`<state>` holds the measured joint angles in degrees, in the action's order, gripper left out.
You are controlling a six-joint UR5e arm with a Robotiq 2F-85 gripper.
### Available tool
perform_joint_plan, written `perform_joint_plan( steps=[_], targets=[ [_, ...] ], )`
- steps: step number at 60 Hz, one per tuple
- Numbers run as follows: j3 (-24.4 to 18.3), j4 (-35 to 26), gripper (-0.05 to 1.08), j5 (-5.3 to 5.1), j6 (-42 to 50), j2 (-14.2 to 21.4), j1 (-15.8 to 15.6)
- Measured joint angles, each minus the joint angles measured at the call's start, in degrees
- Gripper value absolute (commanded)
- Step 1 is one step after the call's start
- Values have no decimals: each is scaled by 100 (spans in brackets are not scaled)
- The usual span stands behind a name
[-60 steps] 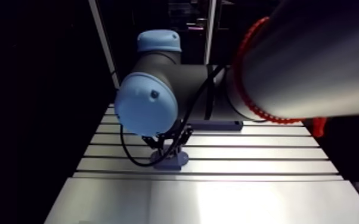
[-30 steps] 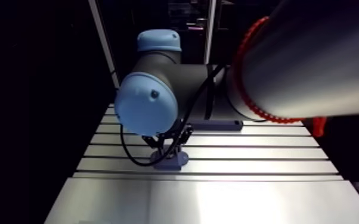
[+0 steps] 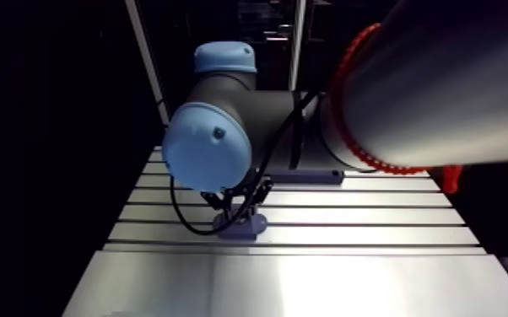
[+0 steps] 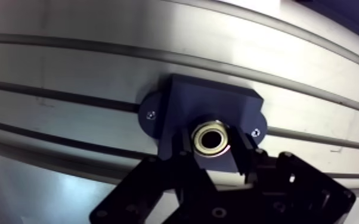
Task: Pick up the bearing and press it into the housing until flush.
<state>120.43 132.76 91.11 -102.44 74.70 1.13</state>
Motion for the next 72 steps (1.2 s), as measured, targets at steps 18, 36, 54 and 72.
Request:
perform_joint_plan(
  steps=[18, 36, 54, 72],
  targets=[
    [1, 1, 76, 1, 0, -15, -6],
    [3, 0, 0, 1, -1, -9, -8],
    [-62, -40, 0, -5, 22, 84, -8],
    [-436, -789, 74, 53, 324, 347, 3]
  ],
)
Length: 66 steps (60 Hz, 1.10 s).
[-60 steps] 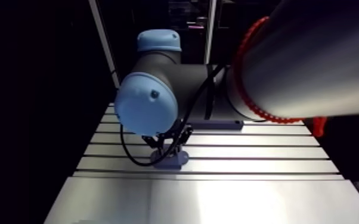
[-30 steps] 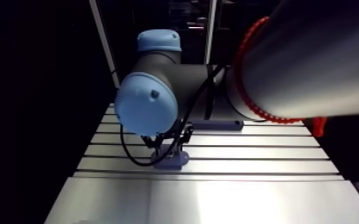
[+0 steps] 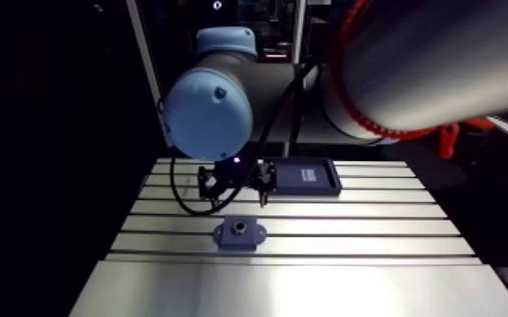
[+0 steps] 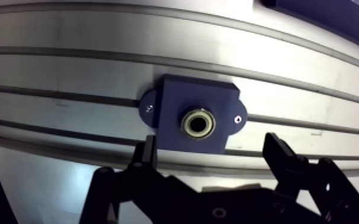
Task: Pick up the bearing and press it into the housing until flush.
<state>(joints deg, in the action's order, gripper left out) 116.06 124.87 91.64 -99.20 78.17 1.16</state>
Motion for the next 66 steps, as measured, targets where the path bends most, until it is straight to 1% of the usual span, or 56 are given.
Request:
perform_joint_plan(
  steps=[1, 2, 3, 5, 14, 26, 39, 66],
  targets=[
    [-21, -41, 74, 5, 38, 8, 1],
    [-40, -80, 80, 11, 78, 15, 3],
    [-60, -121, 80, 17, 123, 23, 4],
    [-91, -186, 86, 25, 205, 35, 7],
    [-156, -340, 93, 46, 522, 66, 9],
    [-141, -382, 102, 27, 794, 72, 5],
    [-54, -215, 107, 4, 932, 46, -6],
    [102, 11, 107, 2, 944, -26, 1]
  ],
)
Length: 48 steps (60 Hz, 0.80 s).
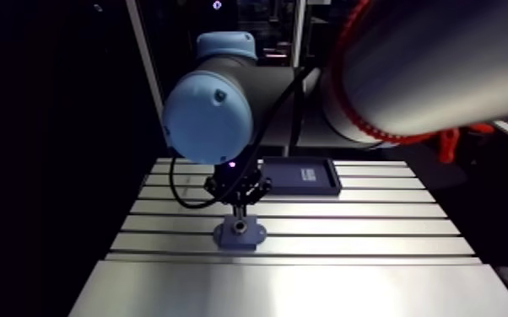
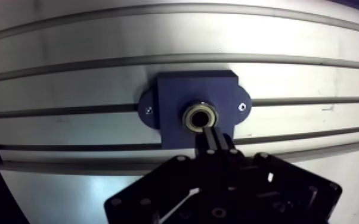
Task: Pick up the bearing and press it into the housing until flush.
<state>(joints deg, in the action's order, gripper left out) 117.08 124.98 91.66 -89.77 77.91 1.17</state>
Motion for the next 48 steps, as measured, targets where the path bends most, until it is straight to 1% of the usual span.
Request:
perform_joint_plan(
  steps=[25, 48],
  targets=[
    [89, 225, 107, -84, -52, -68, 14],
    [108, 275, 107, -99, -62, -156, 15]
  ],
)
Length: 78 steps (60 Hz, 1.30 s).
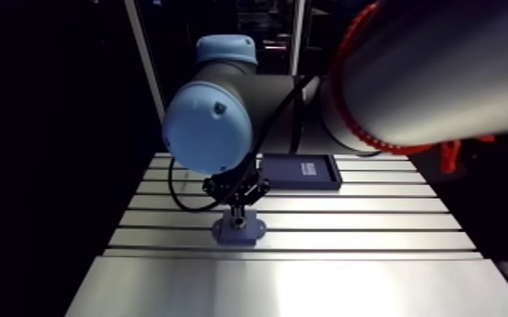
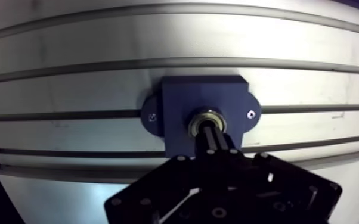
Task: Pick up the bearing and press it into the housing until flush.
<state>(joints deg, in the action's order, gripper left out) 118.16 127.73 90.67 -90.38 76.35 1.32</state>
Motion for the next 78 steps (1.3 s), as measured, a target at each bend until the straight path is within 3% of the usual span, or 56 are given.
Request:
perform_joint_plan(
  steps=[78],
  targets=[
    [37, 201, 107, 8, -18, -150, -10]
  ],
)
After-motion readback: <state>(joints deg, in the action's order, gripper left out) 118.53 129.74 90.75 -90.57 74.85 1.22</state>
